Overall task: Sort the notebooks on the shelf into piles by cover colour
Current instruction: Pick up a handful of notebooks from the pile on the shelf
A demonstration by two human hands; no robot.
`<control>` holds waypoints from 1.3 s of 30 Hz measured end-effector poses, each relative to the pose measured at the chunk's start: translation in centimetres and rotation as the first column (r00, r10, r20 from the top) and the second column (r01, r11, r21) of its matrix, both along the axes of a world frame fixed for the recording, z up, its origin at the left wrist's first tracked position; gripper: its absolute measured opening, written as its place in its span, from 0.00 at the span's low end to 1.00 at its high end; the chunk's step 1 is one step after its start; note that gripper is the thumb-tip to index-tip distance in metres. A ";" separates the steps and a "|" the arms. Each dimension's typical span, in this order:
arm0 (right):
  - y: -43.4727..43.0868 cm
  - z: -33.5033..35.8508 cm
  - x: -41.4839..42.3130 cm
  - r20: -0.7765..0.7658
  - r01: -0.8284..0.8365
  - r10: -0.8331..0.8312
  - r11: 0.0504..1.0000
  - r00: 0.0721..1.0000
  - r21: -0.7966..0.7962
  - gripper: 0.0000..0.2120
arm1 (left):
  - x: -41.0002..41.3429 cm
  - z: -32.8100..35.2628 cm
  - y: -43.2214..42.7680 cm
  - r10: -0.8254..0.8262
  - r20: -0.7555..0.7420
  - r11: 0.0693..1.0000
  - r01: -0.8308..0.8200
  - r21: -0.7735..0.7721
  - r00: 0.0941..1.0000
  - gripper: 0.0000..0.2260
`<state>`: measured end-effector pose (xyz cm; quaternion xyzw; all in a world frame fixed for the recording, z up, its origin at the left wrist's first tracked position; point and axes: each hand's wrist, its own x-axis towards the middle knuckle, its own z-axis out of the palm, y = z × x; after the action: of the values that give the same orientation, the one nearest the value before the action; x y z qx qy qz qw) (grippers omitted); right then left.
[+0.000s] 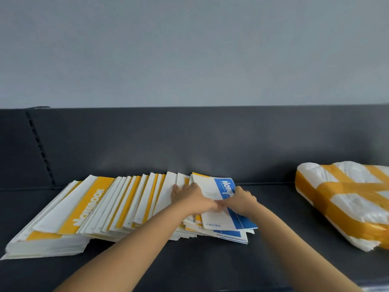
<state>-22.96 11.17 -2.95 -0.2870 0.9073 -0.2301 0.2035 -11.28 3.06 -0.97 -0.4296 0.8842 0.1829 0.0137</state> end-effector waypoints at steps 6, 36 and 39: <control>-0.8 0.6 0.4 0.239 0.088 -0.055 0.987 0.970 -0.132 0.43 | 0.3 2.0 -0.8 0.160 -0.200 0.963 -0.108 0.247 0.967 0.49; -1.1 2.7 2.1 0.504 0.275 -0.059 0.889 0.862 -0.366 0.25 | 2.9 3.3 -3.3 0.249 -0.609 0.851 0.129 0.508 0.753 0.15; -0.5 3.8 1.4 0.598 0.312 0.000 0.853 0.802 -0.419 0.19 | 3.5 4.3 -4.4 0.393 -0.630 0.774 0.130 0.620 0.670 0.14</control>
<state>-21.57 10.66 0.89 -0.1674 0.7323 -0.5482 0.3675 -7.82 -1.37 3.31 -0.3572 0.6669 0.6178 -0.2146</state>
